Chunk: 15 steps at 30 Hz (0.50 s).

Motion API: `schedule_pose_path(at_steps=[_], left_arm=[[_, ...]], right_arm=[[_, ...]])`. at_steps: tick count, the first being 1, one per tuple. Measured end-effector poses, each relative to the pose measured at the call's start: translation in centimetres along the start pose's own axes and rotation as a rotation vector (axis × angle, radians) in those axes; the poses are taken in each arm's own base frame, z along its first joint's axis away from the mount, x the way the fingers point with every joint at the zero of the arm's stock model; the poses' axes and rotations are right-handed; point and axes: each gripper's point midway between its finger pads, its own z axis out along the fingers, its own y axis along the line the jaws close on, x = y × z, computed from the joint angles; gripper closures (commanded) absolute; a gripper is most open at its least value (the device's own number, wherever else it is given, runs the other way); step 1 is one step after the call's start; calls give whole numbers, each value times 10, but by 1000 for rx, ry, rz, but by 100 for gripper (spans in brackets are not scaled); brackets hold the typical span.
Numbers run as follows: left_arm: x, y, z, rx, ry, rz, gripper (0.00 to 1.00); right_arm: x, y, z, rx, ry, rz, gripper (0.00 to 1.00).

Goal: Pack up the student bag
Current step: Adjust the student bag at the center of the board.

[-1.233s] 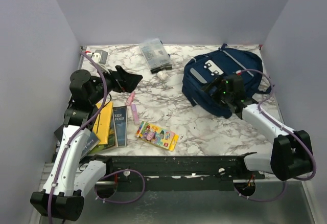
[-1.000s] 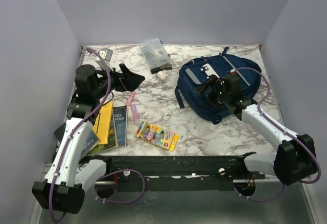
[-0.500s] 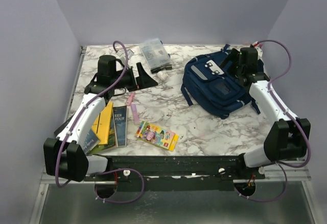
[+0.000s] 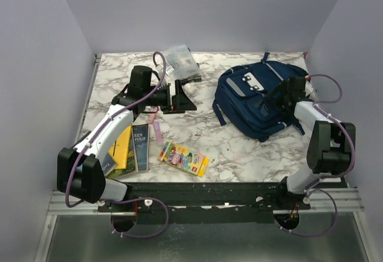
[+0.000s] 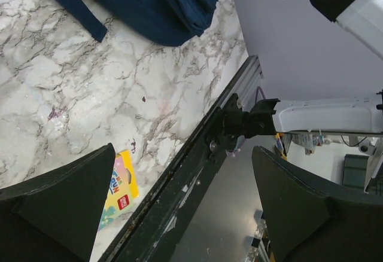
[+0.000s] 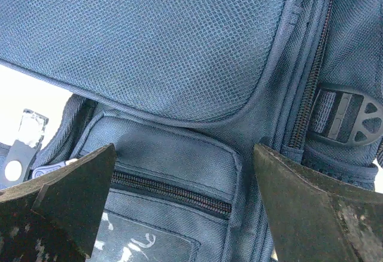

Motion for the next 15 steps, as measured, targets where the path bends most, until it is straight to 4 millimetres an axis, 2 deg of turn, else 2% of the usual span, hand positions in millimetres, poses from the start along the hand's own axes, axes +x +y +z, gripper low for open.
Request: schedule_pose_path(at_steps=[3, 7, 13, 15], left_arm=[[3, 0, 2, 2, 13, -6, 2], [6, -2, 4, 10, 25, -4, 2], [16, -3, 15, 20, 69, -11, 2], [24, -6, 22, 21, 97, -10, 4]], right_arm=[[12, -13, -15, -21, -21, 82, 0], [40, -21, -43, -103, -3, 193, 0], [89, -13, -95, -326, 86, 344, 0], [99, -7, -111, -382, 125, 347, 0]])
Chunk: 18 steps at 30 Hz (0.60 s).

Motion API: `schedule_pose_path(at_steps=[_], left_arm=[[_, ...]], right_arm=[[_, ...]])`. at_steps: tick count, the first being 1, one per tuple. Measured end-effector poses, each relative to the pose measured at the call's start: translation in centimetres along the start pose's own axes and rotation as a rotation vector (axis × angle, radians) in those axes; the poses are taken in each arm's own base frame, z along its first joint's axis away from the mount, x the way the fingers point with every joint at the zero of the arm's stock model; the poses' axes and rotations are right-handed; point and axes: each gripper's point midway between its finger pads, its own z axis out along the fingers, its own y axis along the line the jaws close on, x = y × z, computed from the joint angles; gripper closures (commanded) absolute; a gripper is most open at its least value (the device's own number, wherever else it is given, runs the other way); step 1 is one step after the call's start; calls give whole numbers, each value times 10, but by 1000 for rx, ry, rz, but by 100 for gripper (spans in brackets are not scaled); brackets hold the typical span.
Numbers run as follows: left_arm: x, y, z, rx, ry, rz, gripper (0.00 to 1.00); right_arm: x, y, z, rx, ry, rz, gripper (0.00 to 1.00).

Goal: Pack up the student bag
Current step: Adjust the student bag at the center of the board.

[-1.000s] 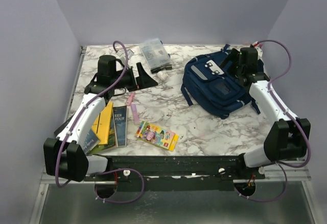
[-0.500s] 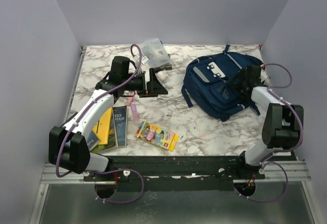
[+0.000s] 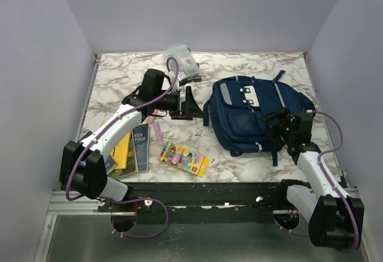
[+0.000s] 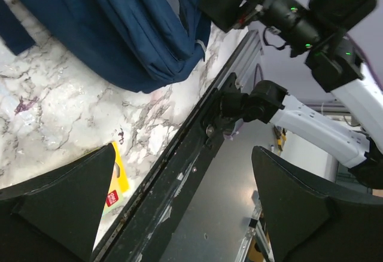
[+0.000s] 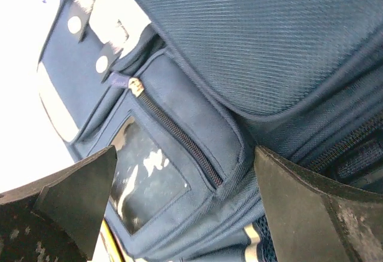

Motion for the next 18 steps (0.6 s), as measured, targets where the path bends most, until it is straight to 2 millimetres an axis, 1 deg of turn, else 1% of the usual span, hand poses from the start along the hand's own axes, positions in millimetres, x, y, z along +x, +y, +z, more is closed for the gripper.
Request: schedule_pose_path(at_steps=[2, 4, 5, 8, 10, 11, 13, 15, 16, 18], left_arm=[[9, -2, 11, -8, 28, 6, 7], [21, -5, 24, -22, 60, 13, 9], [25, -5, 29, -33, 69, 13, 9], [46, -3, 52, -68, 113, 1, 11], [55, 3, 64, -95, 104, -39, 13], [59, 6, 68, -101, 104, -58, 13], [64, 12, 77, -112, 81, -124, 13], [65, 22, 94, -131, 47, -195, 13], [64, 24, 100, -137, 39, -214, 15], [65, 27, 118, -144, 27, -251, 17]], right_arm=[[3, 9, -11, -36, 13, -40, 0], [-2, 17, -20, -46, -7, -95, 0], [-10, 23, -25, -44, -32, -124, 0], [-42, 45, -37, -31, -145, -210, 0], [-60, 51, -41, 1, -212, -237, 0], [-67, 52, -42, 21, -237, -247, 0], [-75, 46, -37, 70, -262, -254, 0], [-77, 34, -29, 123, -259, -256, 0], [-76, 27, -24, 153, -250, -254, 0], [-73, 14, -14, 203, -223, -250, 0]])
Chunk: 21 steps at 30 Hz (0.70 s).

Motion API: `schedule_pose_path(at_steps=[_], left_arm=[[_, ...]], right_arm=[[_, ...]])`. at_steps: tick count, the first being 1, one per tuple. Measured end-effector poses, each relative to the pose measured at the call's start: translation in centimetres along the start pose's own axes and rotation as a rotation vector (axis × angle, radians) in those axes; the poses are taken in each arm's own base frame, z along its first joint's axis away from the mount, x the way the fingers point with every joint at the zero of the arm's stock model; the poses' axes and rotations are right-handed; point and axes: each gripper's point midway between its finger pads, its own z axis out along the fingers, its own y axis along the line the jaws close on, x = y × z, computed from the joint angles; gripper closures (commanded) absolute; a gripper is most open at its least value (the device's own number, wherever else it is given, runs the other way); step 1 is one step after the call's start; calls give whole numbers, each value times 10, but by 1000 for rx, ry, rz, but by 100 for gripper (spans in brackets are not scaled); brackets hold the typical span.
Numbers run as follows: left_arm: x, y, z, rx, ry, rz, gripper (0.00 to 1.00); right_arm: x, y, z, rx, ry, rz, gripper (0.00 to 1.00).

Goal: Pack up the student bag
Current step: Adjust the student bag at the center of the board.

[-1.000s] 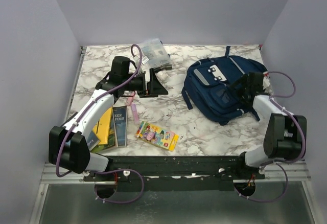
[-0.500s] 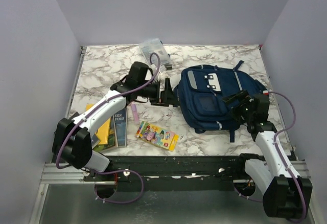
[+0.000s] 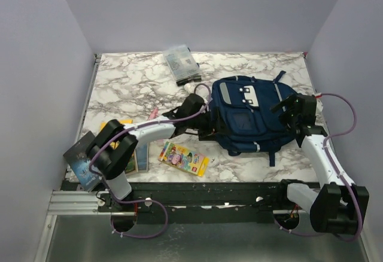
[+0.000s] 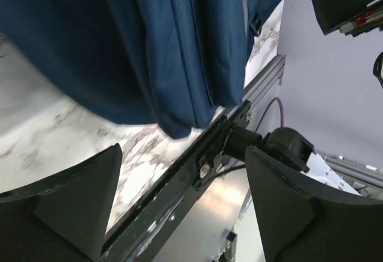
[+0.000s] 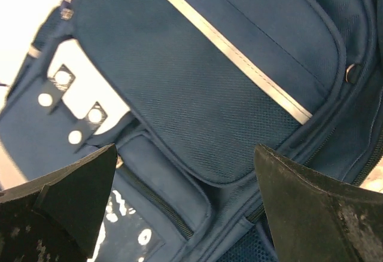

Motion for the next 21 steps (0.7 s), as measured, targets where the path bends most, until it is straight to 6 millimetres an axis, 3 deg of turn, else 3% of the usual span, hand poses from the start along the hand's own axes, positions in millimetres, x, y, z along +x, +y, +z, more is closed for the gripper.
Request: schedule_pose_path(at_steps=[6, 9, 12, 16, 21], left_arm=[[1, -2, 72, -3, 69, -87, 24], [-6, -9, 86, 14, 91, -105, 24], [-17, -18, 94, 26, 99, -106, 25], [-49, -36, 115, 50, 108, -101, 25], [-112, -58, 140, 110, 63, -57, 20]], right_arm=[[38, -31, 21, 106, 126, 1, 2], [62, -40, 19, 86, 188, 18, 2], [70, -37, 12, 32, 198, 33, 4], [84, -29, -8, -101, 205, 67, 4], [108, -2, -23, -346, 287, 82, 3]])
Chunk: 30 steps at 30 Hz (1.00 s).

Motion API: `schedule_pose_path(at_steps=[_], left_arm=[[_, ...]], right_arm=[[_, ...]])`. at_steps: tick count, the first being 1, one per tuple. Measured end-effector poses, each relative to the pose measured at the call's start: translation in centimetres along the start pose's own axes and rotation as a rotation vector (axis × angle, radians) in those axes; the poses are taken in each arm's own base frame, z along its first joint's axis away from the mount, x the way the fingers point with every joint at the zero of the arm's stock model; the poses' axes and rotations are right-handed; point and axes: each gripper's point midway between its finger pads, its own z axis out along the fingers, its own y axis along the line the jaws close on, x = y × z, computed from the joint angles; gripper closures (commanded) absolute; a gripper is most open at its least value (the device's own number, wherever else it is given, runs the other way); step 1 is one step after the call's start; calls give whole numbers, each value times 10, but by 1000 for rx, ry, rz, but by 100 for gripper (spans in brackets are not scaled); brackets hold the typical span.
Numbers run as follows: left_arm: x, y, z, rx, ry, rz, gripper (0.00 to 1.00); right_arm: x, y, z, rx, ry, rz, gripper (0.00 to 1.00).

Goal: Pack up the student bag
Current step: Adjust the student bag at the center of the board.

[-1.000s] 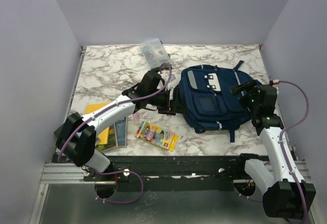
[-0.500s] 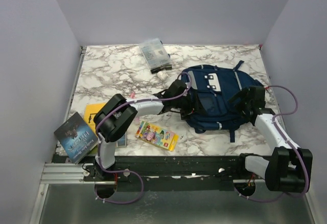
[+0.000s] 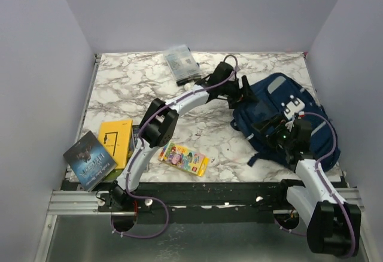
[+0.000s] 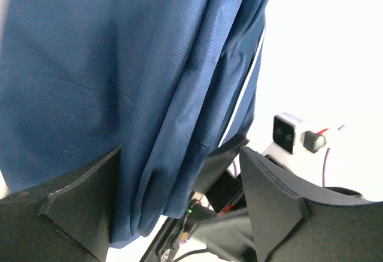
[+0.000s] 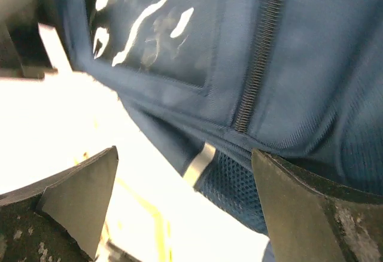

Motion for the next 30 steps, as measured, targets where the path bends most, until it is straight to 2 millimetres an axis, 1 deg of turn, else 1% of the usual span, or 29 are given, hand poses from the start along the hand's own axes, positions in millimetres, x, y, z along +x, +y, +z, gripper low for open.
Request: schedule_pose_path(at_steps=[2, 3, 5, 8, 9, 10, 12, 13, 14, 15, 16, 17, 18, 19, 21, 23, 25, 26, 27, 29, 30], left_arm=[[-30, -10, -2, 7, -31, 30, 17], [-42, -14, -7, 8, -48, 45, 15], [-59, -20, -26, 3, -79, 75, 10], [-72, -22, -72, -32, -125, 97, 8], [-73, -22, -97, -59, -143, 103, 8], [-73, -26, -113, -68, -153, 112, 7], [-78, -37, -157, -91, -202, 162, 6], [-78, -46, -179, -96, -228, 201, 5], [-72, -60, -205, -93, -256, 246, 5], [-63, -70, -221, -91, -267, 282, 5], [-56, -78, -231, -85, -275, 313, 5], [-42, -91, -244, -71, -280, 360, 5], [-30, -98, -252, -61, -276, 396, 5], [-15, -105, -260, -46, -264, 444, 5], [4, -105, -263, -37, -235, 487, 5], [15, -96, -259, -46, -201, 499, 6], [20, -76, -250, -73, -159, 485, 7], [25, -60, -242, -98, -125, 459, 8], [27, -50, -237, -115, -103, 439, 8], [34, -29, -223, -145, -48, 401, 8], [39, -25, -218, -149, -25, 394, 7]], right_arm=[[10, 12, 5, -73, 82, -3, 3], [16, 18, 8, -96, 137, -5, 3], [22, 28, 15, -123, 237, -13, 3], [26, 44, 28, -161, 349, -33, 3], [25, 50, 32, -172, 366, -47, 3], [25, 55, 34, -182, 377, -66, 3], [25, 70, 35, -203, 392, -109, 2], [24, 75, 36, -201, 392, -128, 2], [21, 82, 36, -201, 389, -151, 2], [17, 86, 37, -194, 379, -173, 3], [10, 87, 38, -164, 357, -191, 4], [2, 86, 40, -125, 330, -204, 6], [-5, 82, 40, -79, 305, -213, 5], [-11, 75, 40, -22, 278, -217, 5], [-20, 61, 35, 85, 229, -215, 5], [-24, 42, 21, 192, 177, -210, 6], [-26, 29, 5, 258, 126, -210, 5], [-27, 22, -5, 295, 98, -204, 5], [-28, 18, -12, 318, 83, -201, 5], [-28, 14, -18, 342, 69, -188, 6], [-27, 13, -19, 349, 70, -180, 6]])
